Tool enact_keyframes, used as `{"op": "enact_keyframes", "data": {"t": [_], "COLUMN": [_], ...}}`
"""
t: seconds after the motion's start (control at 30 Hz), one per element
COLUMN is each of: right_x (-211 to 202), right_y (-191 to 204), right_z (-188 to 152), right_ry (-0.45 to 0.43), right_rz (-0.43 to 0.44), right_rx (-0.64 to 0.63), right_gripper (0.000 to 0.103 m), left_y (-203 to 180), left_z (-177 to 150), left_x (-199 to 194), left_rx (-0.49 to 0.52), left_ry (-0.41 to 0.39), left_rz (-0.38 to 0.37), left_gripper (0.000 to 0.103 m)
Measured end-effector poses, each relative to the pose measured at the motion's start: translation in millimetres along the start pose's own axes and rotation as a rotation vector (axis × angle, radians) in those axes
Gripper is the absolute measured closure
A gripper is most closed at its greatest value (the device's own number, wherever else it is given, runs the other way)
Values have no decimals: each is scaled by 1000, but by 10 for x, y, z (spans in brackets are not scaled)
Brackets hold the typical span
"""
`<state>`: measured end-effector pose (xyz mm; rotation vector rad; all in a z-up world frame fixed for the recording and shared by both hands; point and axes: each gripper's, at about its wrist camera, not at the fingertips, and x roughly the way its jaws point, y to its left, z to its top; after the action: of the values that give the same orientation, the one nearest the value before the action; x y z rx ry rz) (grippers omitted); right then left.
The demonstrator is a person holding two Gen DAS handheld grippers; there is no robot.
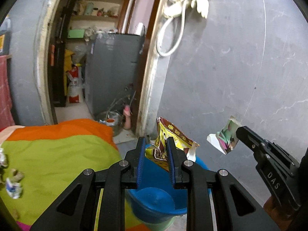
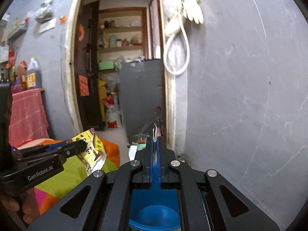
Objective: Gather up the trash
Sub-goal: 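Carry the yellow and white wrappers in both grippers over the blue bucket, then open both grippers to drop the wrappers into the blue bucket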
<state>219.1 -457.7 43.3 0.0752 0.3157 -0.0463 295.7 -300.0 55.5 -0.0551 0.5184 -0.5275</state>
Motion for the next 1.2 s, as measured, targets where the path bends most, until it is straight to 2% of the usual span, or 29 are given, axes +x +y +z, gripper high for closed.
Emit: {"op": "enact_keyframes", "data": {"t": [0.23, 0.43, 0.5, 0.57, 0.73, 0.8, 0.87, 0.9, 1.03, 1.07, 1.13, 1.2], "right_x": [313, 507, 552, 578, 603, 556, 476, 458, 314, 247, 169, 56], "right_y": [-258, -377, -412, -435, -484, -485, -473, -465, -369, -334, -278, -203], "right_z": [-235, -436, -474, -491, -468, -446, -408, -390, -270, -236, -183, -123], "right_ry": [80, 144, 159, 166, 164, 150, 130, 123, 82, 65, 35, -1], "right_rz": [-1, 13, 18, 20, 19, 17, 16, 16, 7, 11, 6, 4], "right_rx": [51, 97, 113, 120, 138, 139, 138, 138, 110, 103, 99, 90], "right_gripper": [101, 100, 99, 98, 96, 92, 82, 81, 72, 64, 48, 33], "left_y": [-108, -80, -62, -43, 7, 61, 111, 138, 289, 327, 426, 528], "left_z": [-87, -226, -268, -300, -335, -331, -317, -303, -248, -227, -189, -147], "left_x": [566, 865, 884, 883, 807, 737, 650, 598, 362, 294, 134, -35], "left_rx": [16, 9, 3, -6, -26, -44, -61, -68, -111, -121, -143, -156], "left_ry": [100, 177, 196, 205, 199, 183, 161, 148, 92, 77, 35, -10], "left_rz": [11, 12, 14, 19, 33, 32, 33, 35, 44, 47, 59, 76], "left_gripper": [84, 81, 80, 72, 65, 60, 55, 53, 37, 28, 16, 8]}}
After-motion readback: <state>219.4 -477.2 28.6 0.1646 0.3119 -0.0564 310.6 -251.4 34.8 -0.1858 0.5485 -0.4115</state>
